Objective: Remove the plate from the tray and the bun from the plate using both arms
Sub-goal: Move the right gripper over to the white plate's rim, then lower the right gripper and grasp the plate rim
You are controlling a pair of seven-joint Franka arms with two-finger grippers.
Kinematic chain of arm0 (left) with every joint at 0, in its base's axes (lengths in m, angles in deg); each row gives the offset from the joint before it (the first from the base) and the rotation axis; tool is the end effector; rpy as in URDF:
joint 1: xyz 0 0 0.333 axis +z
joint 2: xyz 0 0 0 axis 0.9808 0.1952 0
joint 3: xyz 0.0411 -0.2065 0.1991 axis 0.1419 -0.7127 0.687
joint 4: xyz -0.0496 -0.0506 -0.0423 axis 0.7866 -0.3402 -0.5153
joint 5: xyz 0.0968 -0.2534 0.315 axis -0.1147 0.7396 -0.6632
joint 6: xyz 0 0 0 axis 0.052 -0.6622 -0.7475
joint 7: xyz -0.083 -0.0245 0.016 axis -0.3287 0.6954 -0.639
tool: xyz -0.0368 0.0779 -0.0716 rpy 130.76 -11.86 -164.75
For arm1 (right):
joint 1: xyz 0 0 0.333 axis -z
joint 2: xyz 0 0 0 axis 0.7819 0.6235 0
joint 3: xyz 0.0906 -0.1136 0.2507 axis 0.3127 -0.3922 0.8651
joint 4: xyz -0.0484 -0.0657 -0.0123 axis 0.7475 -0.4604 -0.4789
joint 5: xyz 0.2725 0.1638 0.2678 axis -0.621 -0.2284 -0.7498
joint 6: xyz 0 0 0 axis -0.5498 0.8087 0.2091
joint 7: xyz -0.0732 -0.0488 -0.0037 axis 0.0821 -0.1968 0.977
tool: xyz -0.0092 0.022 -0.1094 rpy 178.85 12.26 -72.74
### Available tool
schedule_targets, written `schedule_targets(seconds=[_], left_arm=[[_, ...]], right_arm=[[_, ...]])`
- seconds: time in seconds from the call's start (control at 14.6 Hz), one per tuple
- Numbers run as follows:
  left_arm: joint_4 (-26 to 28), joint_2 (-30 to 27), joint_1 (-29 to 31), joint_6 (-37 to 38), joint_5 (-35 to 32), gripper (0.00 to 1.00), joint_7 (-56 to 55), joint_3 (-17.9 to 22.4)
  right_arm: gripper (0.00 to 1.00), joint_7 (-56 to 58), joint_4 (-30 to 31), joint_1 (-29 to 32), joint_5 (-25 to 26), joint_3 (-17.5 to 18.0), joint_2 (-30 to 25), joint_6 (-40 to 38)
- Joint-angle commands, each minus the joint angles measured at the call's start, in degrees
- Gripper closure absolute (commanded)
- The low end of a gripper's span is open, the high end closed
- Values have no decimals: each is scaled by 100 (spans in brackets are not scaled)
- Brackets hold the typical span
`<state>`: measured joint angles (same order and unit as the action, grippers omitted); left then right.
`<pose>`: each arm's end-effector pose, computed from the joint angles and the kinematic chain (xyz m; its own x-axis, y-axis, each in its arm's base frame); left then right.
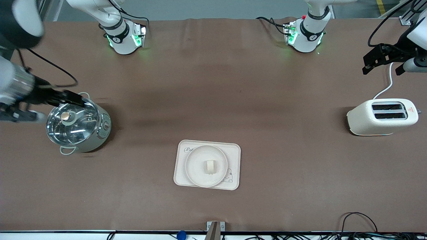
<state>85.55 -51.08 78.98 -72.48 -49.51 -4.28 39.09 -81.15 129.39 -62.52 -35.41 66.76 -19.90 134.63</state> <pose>0.5433 -0.0577 0.6453 0.9979 -0.0590 0.0252 -0.0587 -0.9982 -0.0099 0.6189 0.0741 0.5055 0.9913 -0.0500 -0.1216 -0.0618 -0.9936 -0.0949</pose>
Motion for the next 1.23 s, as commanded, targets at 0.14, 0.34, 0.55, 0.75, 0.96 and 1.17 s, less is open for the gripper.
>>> schedule_targets(seconds=[0.14, 0.34, 0.55, 0.75, 0.96, 1.17], left_arm=[[-147, 52, 11, 126, 7, 0, 41, -7], [-156, 78, 11, 126, 7, 0, 50, -7], [-156, 96, 11, 126, 7, 0, 50, -7], [-156, 96, 11, 126, 7, 0, 67, -7], [-156, 96, 3, 126, 15, 0, 59, -7], [-156, 96, 11, 126, 15, 0, 76, -7]], right_arm=[[0, -265, -56, -825, -710, -56, 1139, 1083], [0, -326, -91, -1149, -1002, -56, 1869, 2076], [0, -878, -257, -1623, -994, -56, 2458, 2570], [0, -1756, -346, -2063, -1011, -47, 2846, 3350], [0, -2330, -363, -2398, -985, -47, 3241, 4274], [0, -2435, -556, -2320, -1002, -47, 3549, 4732]])
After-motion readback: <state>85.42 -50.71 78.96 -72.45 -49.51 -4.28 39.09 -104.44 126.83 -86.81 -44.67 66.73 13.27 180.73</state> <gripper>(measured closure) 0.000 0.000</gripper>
